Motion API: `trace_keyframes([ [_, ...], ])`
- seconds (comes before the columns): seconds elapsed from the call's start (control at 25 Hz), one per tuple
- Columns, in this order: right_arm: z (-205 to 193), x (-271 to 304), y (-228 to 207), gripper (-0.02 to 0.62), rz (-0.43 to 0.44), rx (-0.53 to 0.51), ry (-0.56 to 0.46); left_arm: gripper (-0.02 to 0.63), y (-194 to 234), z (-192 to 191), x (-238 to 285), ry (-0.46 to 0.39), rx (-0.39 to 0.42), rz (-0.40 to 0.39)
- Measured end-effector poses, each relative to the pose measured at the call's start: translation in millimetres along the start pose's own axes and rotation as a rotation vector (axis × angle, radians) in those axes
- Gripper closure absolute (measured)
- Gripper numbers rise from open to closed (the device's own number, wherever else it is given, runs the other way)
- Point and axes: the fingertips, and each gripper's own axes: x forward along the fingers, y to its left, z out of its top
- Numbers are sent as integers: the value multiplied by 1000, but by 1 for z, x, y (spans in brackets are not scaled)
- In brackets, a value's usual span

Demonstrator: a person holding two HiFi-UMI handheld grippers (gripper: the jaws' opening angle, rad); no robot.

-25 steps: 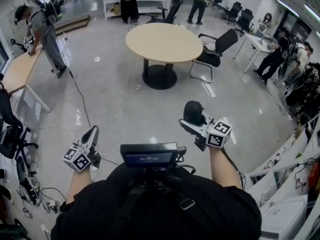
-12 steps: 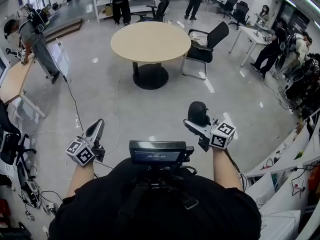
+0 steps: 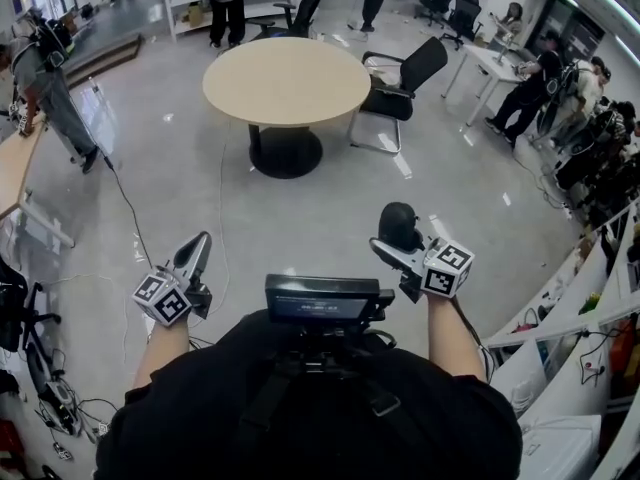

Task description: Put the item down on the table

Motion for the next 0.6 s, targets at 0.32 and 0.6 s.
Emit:
trace_keyframes([
  [0.32, 37, 116, -1, 325, -30, -18, -29, 609, 113, 61, 0, -9, 58, -25],
  [0.6, 51, 224, 16, 325, 6, -7, -20, 609, 207, 99, -31, -25, 50, 11],
])
